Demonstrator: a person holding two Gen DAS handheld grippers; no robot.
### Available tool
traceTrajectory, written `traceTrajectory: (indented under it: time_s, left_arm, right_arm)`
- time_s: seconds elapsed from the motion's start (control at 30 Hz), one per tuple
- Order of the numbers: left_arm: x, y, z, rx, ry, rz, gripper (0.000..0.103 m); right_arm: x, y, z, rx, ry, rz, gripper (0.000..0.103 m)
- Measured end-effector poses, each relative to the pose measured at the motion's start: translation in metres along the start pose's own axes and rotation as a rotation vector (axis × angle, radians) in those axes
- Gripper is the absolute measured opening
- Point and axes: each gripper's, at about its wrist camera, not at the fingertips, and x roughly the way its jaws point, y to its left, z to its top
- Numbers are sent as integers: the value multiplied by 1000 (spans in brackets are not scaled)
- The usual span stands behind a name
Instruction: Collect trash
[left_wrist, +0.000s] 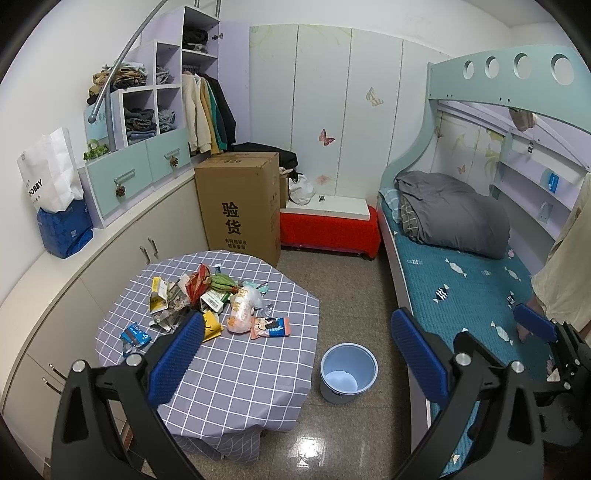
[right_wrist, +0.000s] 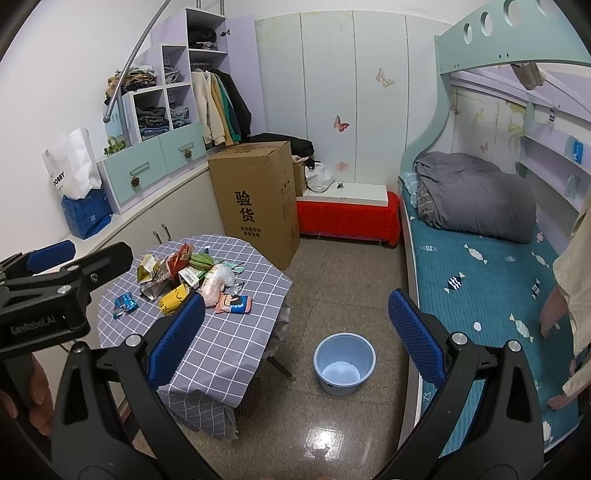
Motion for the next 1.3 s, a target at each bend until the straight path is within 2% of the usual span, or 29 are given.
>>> traceTrajectory:
  time_s: [0.6, 0.87, 1.0, 1.13, 1.3]
  left_arm:
    - [27, -16, -3, -47, 68, 23, 99]
    - [56, -24, -11, -117, 167, 59, 99]
    - [72, -2, -28, -191, 245, 100, 99]
    - [91, 40, -43, -265, 306, 136, 99]
    - [134, 96, -49, -318, 379, 111, 99]
  right_arm:
    - [22, -22, -2, -14, 67, 33, 97]
    - [50, -42, -5, -24, 142, 75, 97]
    - [80, -37, -16, -26, 239, 125, 97]
    - [115, -18, -20, -26, 334, 172, 97]
    - [165, 25, -22, -44, 404, 197, 97]
